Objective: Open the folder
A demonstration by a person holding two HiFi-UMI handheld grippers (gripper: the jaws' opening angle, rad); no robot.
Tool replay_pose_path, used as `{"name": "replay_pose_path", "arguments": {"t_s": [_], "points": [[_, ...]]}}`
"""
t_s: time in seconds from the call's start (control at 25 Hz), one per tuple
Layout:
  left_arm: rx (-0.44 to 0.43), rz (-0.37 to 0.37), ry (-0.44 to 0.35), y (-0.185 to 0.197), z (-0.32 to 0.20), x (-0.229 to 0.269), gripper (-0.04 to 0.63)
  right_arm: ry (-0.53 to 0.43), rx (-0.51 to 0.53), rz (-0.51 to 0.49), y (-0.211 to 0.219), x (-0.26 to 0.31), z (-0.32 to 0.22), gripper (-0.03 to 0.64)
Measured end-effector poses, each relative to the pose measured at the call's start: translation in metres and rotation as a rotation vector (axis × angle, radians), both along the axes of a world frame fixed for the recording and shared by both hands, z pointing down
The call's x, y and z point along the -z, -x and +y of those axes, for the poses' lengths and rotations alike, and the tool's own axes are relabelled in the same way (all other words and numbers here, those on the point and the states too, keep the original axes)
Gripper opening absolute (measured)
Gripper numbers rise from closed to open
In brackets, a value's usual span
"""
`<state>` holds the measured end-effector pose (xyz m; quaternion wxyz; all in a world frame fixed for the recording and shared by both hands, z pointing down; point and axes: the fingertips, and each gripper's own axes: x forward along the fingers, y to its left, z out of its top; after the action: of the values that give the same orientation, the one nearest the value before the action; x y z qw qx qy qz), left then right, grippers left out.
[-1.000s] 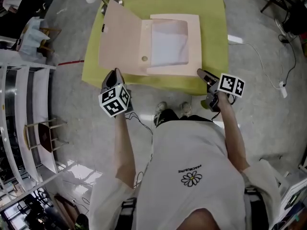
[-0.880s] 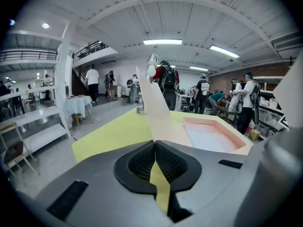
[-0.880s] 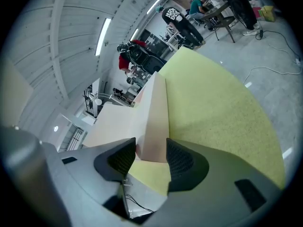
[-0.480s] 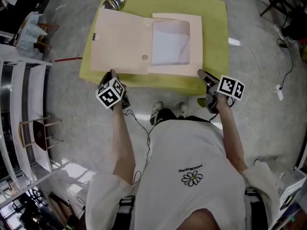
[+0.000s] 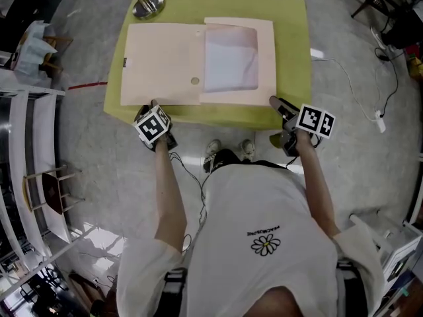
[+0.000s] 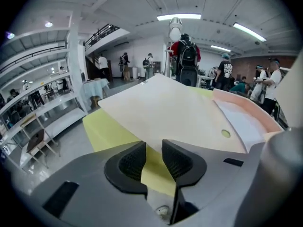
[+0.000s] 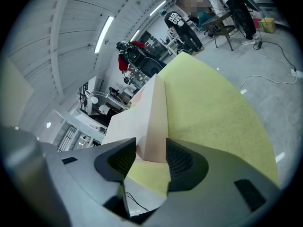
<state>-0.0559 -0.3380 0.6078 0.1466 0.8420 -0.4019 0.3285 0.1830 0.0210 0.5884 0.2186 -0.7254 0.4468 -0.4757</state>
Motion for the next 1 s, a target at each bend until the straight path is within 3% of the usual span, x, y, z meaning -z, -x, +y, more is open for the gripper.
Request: {"name": "replay_pose_path", "arguments": {"t_s": [0.08,0.16,0.28,0.56,0.72,1.0], "points": [[0.026,-0.036,-0.029,0.005,-0.004,-0.005,0.134,-0.006,-0.006,-0.010,0.000,-0.001,0.000,0.193],[0.004,-0.110,-0.105,0.009,-0.006,-0.007,0.214,-0.008,-0.007,-0.015,0.000,0.000,0.000,0.193],[-0.083,-0.188,-0.189,0.002,-0.004,-0.005,0.196,-0.010,-0.006,-0.019,-0.001,0.001,0.001,0.193],[-0.039,-0.163,-0.138,0.005,-0.006,-0.004,0.199,-0.001,0.013,0.002,0.000,0.003,-0.002,0.193],[0.002,-0.053,-0.166,0.002,-0.008,0.034,0.196,0.009,0.019,0.123,-0.009,0.024,-0.002,0.186],[-0.019,0.172,-0.346,-0.030,-0.001,0.155,0.190,-0.070,-0.041,0.452,-0.056,0.129,-0.011,0.186]]}}
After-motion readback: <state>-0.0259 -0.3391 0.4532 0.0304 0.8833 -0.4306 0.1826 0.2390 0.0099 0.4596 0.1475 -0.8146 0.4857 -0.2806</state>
